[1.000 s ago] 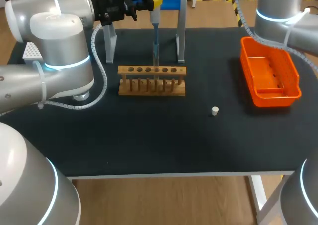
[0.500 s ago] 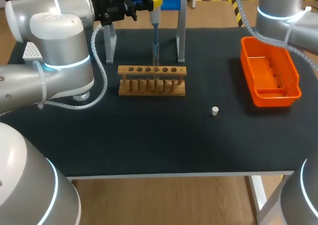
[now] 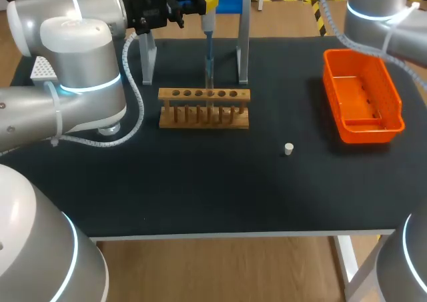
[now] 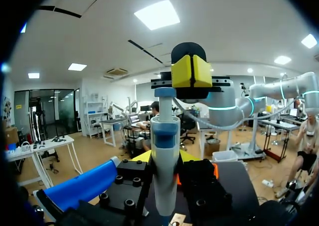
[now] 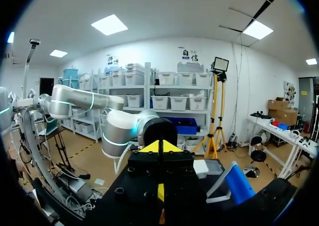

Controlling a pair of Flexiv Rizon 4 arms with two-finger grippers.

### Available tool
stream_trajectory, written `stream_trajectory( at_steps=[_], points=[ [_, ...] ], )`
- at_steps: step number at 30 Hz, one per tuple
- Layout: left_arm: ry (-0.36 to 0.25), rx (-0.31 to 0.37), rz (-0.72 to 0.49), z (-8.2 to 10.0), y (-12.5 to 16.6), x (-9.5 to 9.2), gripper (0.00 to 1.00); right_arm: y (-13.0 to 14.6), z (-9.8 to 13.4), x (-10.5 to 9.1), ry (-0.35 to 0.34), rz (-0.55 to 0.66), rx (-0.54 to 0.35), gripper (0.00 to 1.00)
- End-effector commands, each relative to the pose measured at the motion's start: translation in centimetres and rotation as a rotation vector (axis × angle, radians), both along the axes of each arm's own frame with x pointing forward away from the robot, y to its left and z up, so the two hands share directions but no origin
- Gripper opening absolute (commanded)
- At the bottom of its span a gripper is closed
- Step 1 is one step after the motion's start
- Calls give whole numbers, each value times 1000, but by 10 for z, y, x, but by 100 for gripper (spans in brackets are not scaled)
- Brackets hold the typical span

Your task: Invert the test tube, pick up the pipette, mount the tip to pipette, aspirate from beaker and dispense into the tube, eject the tip, return the pipette, and cap with the stopper.

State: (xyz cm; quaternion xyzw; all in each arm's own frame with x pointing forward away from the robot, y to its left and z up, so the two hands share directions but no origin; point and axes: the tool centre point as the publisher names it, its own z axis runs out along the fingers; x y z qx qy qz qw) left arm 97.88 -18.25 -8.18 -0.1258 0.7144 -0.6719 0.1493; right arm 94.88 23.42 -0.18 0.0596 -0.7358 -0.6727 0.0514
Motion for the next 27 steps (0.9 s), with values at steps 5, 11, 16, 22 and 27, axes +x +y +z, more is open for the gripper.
stream_trajectory(
  at_steps=[5, 11, 16, 22, 27],
  points=[
    [-2, -2, 4, -1, -1, 0, 0, 2, -1, 11, 5, 11, -6, 0],
    [-2, -2, 4, -1, -1, 0, 0, 3, -2, 13, 8, 14, -4, 0],
    [-2, -2, 4, -1, -1, 0, 0, 3, -6, 15, 12, 12, -4, 0],
    [-2, -2, 4, -1, -1, 0, 0, 3, -9, 15, 19, 10, -2, 0],
    [-2, -2, 4, -1, -1, 0, 0, 4, -11, 12, 20, 14, -1, 0]
  ],
)
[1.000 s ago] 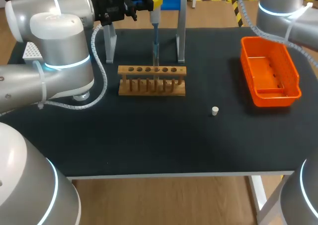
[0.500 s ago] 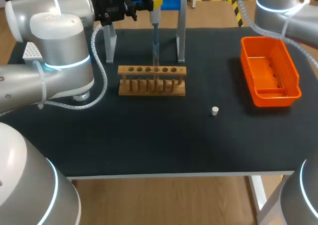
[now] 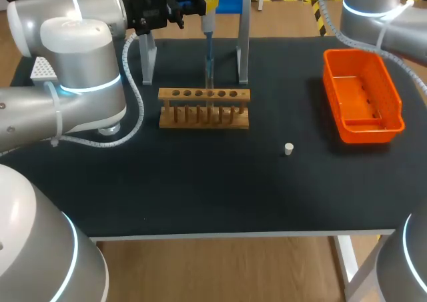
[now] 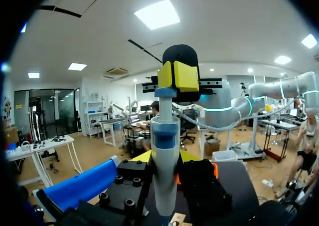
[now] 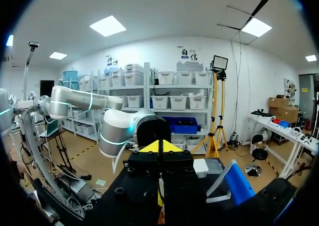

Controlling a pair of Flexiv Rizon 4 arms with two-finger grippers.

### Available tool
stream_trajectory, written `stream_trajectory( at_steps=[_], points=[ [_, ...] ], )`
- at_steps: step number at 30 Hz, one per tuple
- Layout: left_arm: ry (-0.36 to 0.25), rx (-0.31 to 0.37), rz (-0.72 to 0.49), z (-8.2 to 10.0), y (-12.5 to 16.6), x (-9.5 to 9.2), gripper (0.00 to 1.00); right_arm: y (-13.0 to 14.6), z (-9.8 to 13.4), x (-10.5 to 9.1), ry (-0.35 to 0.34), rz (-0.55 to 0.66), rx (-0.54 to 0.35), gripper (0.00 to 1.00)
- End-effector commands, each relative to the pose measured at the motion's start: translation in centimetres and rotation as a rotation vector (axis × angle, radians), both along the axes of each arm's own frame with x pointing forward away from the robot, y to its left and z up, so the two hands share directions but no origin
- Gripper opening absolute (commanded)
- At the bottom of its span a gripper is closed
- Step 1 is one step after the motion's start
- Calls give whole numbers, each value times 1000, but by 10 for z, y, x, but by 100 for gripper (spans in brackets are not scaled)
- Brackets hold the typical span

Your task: Invert the test tube, pick up the pipette, mount the tip to pipette, aspirate from beaker and dispense into the tube, eject the tip, return the pipette, and cap with the stopper.

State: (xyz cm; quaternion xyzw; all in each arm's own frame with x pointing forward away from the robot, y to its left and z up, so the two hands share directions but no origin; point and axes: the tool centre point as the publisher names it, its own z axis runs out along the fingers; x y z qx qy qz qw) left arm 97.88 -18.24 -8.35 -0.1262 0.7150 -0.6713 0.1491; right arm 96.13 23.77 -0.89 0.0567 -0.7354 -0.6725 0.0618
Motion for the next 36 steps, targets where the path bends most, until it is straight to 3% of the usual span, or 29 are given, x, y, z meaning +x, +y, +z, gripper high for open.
stream_trajectory(
  at_steps=[1, 36],
  points=[
    [-3, -4, 4, 1, -1, 0, 0, 1, -4, -1, 1, 5, 0, 0],
    [-3, -4, 4, 1, -1, 0, 0, -2, -23, 2, 43, -3, 3, 0]
  ],
)
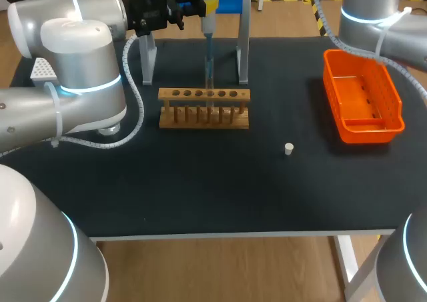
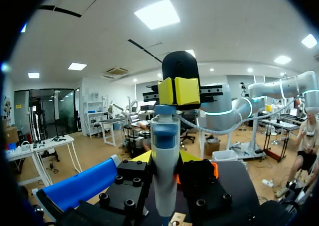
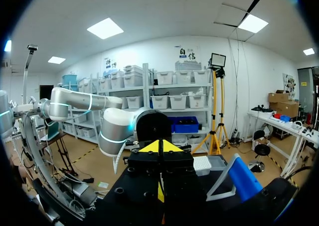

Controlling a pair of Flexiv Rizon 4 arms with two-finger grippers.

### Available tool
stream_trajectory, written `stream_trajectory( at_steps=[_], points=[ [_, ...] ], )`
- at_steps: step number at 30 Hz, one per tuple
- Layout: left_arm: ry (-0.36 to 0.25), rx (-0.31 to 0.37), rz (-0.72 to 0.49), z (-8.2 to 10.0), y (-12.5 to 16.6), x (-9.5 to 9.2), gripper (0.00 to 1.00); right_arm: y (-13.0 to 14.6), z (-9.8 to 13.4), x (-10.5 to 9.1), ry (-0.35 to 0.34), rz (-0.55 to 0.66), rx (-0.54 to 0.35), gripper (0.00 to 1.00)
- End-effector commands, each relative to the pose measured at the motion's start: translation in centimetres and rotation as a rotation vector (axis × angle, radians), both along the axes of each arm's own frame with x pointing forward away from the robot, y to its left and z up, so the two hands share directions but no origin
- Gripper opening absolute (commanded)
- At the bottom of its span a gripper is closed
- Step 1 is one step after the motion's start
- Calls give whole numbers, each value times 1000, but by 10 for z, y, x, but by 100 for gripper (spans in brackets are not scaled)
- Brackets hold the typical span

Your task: Invert the test tube, pick up the pipette, mount the tip to pipette, aspirate from beaker and dispense into the tube, eject the tip, return the pipette, and cap with the stopper.

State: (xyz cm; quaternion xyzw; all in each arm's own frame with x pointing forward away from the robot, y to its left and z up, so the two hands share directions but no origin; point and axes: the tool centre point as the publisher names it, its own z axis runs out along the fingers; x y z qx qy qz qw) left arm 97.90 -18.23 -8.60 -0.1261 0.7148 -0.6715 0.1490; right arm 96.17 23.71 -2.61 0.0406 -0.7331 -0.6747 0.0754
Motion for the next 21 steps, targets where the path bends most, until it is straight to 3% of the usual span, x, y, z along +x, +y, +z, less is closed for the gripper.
stream_trajectory(
  at_steps=[1, 15, 21],
  points=[
    [-3, -3, 4, 4, -2, 0, 0, -1, -6, 2, 3, 2, 1, 0],
    [-3, -3, 4, 4, -2, 0, 0, -3, -13, 2, 16, 0, -2, 0],
    [-3, -3, 4, 4, -2, 0, 0, -4, -4, 2, 1, -3, -2, 0]
  ],
)
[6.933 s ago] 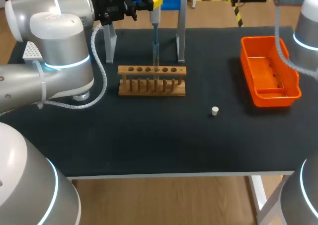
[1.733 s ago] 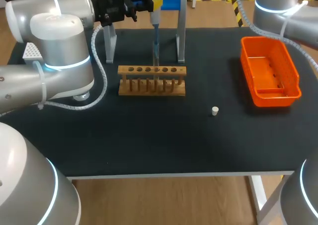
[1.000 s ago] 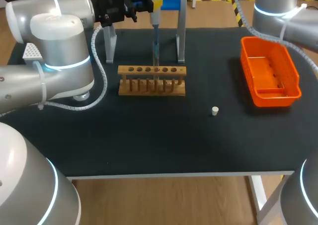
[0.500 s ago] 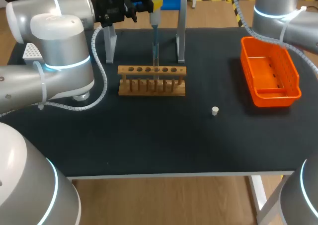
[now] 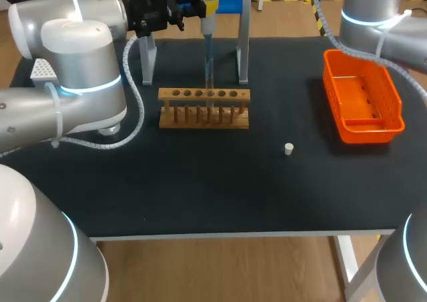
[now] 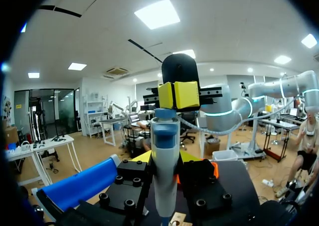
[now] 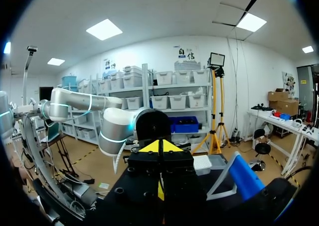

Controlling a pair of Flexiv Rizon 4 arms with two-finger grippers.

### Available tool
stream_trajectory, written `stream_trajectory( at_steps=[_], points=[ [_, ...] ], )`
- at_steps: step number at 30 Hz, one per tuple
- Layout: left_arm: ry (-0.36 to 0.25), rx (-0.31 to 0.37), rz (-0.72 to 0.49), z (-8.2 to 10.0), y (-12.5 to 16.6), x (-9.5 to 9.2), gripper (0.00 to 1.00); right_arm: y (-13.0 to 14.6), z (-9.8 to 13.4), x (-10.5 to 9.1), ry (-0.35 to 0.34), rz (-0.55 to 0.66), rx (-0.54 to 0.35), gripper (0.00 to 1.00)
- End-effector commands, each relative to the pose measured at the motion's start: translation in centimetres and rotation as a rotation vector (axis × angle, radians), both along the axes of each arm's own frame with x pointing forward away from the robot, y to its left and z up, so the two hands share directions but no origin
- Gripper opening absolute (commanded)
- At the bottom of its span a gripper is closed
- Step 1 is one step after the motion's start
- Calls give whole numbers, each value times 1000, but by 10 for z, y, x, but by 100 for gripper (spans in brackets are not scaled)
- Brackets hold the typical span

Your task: Invert the test tube, pick up the pipette, mount the tip to pipette, aspirate from beaker and dispense into the tube, eject the tip, return the pipette, and cap with the stopper.

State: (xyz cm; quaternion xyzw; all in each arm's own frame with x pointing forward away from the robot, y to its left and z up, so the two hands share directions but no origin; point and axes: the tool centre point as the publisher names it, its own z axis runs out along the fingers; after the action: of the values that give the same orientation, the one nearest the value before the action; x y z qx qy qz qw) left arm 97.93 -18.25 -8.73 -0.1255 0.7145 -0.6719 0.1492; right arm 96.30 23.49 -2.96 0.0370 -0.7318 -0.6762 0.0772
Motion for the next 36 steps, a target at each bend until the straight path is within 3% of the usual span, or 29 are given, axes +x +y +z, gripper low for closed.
stream_trajectory(
  at_steps=[1, 14, 16, 18, 30, 36],
  points=[
    [-2, -2, 5, 5, -1, 0, 0, -2, 1, 1, -12, 0, -6, 0],
    [-2, -2, 5, 5, -1, 0, 0, -5, 21, 1, -68, -7, -11, 0],
    [-2, -2, 5, 5, -1, 0, 0, -7, 24, 0, -79, -13, -16, 41],
    [-2, -2, 5, 5, -1, 0, 0, -11, 28, -1, -88, -21, -20, 100],
    [-2, -2, 5, 5, -1, 0, 0, -57, 29, -11, -129, -81, -53, 100],
    [-2, -2, 5, 5, -1, 0, 0, -78, 12, -10, -130, -101, -94, 100]
  ],
)
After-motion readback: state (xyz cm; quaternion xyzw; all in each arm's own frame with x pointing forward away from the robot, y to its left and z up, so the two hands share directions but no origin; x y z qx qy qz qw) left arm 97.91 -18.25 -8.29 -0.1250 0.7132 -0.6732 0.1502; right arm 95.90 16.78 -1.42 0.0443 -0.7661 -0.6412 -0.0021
